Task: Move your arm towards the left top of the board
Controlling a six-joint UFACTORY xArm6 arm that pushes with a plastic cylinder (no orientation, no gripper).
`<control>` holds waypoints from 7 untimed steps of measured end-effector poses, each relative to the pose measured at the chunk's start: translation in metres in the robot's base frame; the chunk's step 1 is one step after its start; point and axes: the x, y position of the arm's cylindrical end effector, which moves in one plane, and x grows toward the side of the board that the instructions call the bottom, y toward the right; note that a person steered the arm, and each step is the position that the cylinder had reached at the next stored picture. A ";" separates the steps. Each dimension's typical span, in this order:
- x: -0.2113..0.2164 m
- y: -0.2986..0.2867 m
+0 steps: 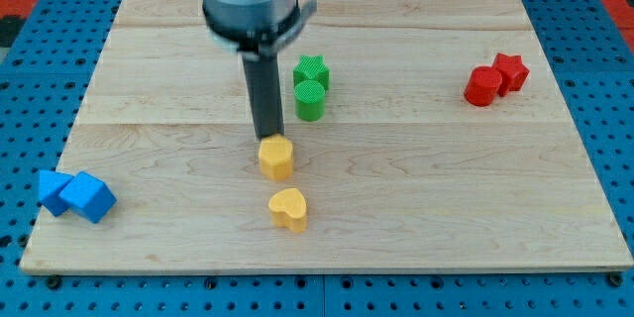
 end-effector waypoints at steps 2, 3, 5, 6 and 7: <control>0.032 -0.001; 0.033 -0.005; 0.020 -0.062; 0.020 -0.081; 0.020 -0.096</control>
